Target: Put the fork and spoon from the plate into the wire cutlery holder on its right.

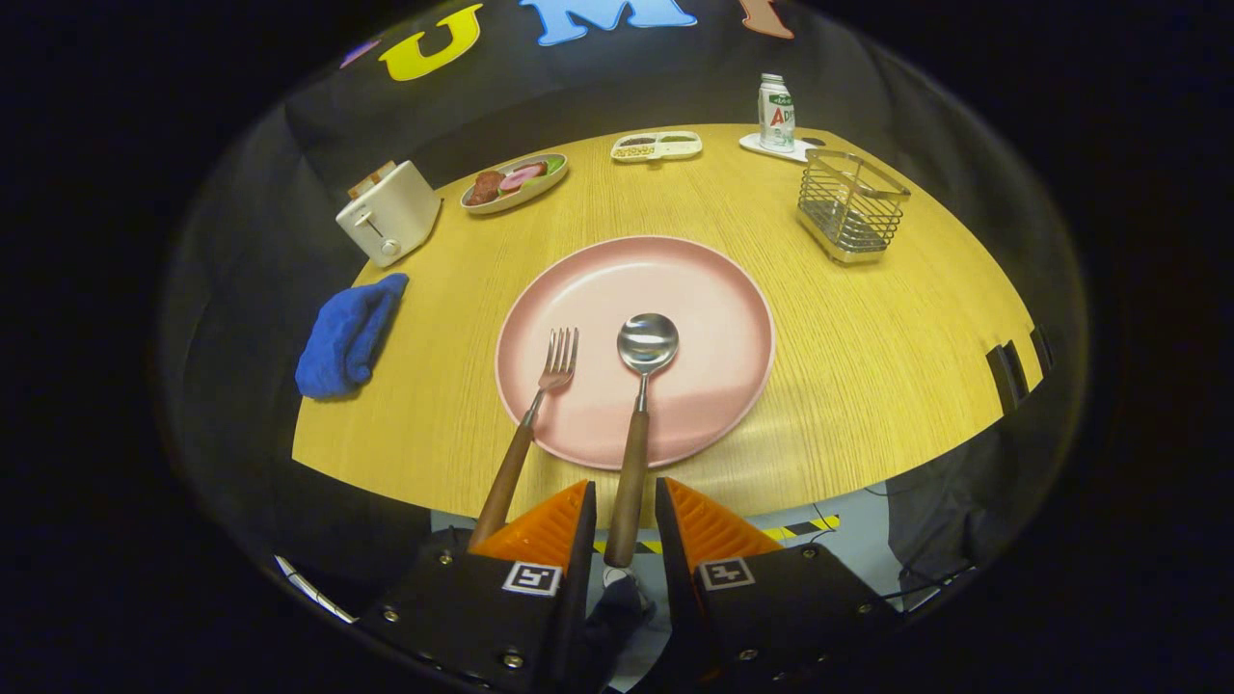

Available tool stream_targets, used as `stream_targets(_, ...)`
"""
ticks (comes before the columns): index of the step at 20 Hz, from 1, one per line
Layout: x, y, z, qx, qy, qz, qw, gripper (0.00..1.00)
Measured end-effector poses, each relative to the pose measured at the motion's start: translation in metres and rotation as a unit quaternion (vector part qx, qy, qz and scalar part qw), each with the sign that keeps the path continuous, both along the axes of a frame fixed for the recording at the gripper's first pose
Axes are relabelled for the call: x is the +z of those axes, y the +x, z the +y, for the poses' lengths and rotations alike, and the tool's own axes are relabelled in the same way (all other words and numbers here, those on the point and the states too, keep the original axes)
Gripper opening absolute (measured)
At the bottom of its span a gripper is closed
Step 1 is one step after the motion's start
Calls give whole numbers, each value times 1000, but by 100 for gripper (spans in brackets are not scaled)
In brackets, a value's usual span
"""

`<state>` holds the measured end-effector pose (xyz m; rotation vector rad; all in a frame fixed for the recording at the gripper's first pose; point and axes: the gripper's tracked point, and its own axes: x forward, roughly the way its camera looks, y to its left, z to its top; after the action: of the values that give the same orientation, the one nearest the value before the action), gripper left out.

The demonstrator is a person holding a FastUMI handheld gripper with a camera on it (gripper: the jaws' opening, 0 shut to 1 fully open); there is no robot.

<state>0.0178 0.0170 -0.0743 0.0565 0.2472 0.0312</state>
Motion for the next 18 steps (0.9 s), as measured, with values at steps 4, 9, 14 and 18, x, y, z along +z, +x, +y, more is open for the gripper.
stream_targets(4,-6,6,2,0,-3,23,1000,37)
stream_targets(9,-7,14,2,-4,-4,41,999,15)
stream_targets(14,-8,14,7,9,3,48,999,6)
stream_targets(18,-4,13,6,7,20,42,999,6)
